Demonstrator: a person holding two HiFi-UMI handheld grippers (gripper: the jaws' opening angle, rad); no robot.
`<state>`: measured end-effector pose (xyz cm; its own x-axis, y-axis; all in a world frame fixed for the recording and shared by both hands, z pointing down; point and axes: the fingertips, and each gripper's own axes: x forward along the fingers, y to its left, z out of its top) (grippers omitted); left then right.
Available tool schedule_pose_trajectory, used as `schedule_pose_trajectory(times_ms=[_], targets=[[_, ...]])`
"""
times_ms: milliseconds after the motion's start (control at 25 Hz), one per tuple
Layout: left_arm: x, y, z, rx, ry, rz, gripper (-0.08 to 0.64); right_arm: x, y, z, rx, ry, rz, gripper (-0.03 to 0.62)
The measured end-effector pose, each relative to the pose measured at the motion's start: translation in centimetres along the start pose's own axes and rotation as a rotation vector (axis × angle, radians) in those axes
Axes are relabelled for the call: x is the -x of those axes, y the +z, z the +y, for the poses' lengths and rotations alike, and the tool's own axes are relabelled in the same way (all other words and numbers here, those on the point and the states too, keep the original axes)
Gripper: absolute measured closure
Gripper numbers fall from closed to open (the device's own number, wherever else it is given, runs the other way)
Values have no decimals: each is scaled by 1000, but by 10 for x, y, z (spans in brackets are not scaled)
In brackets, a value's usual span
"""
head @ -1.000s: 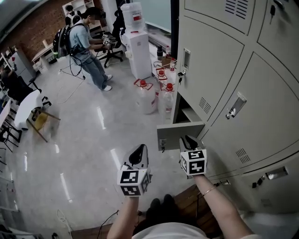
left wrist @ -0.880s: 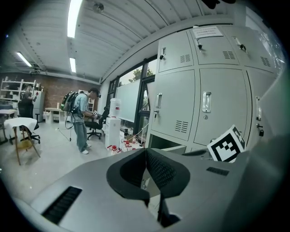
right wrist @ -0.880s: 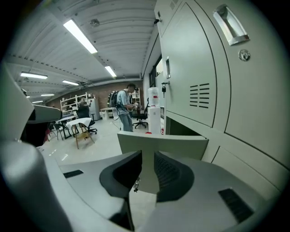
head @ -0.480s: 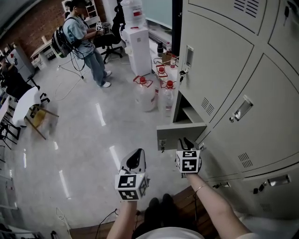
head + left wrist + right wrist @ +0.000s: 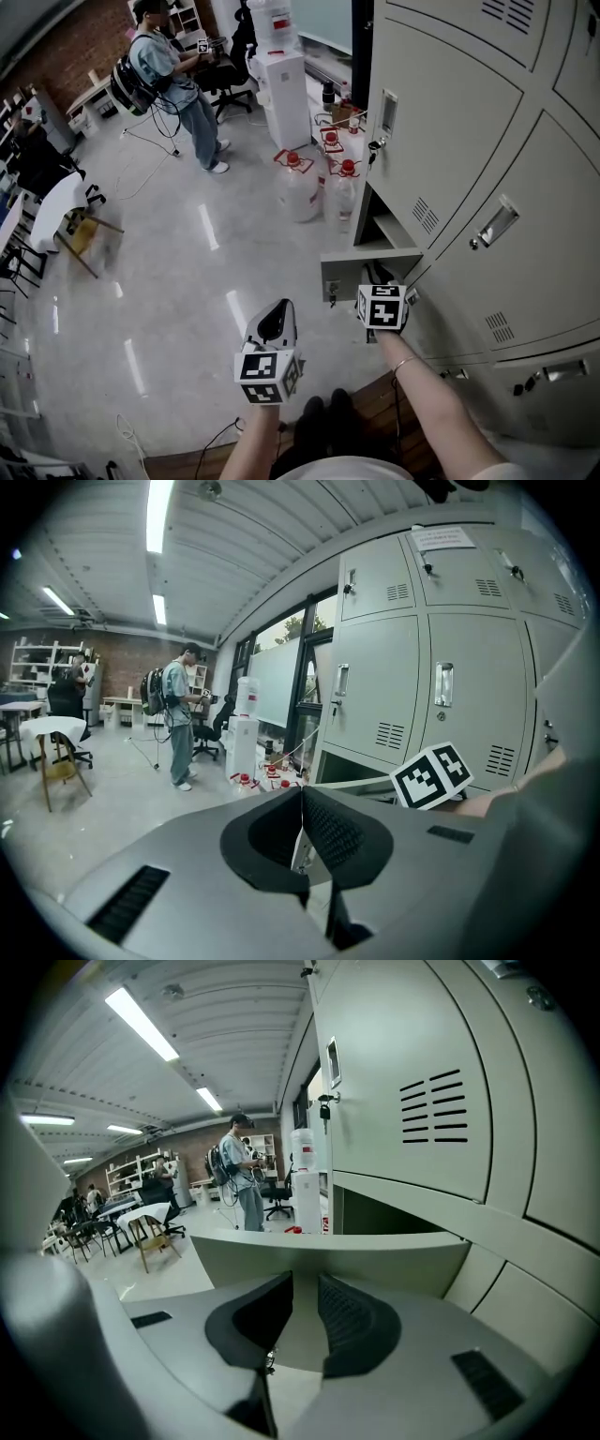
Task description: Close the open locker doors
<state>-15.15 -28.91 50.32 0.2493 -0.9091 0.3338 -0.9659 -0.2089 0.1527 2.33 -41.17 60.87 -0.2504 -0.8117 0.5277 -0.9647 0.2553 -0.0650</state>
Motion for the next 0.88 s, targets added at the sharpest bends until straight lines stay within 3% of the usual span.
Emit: schedule_pose_trajectory(times_ms=[400,880], targets=[[0,3,6,10,23,-9,538,-21,16,-8,-28,7,20,466],[-19,7,2,0,3,-5,538,-39,23,-47,-45,-74,50,451]])
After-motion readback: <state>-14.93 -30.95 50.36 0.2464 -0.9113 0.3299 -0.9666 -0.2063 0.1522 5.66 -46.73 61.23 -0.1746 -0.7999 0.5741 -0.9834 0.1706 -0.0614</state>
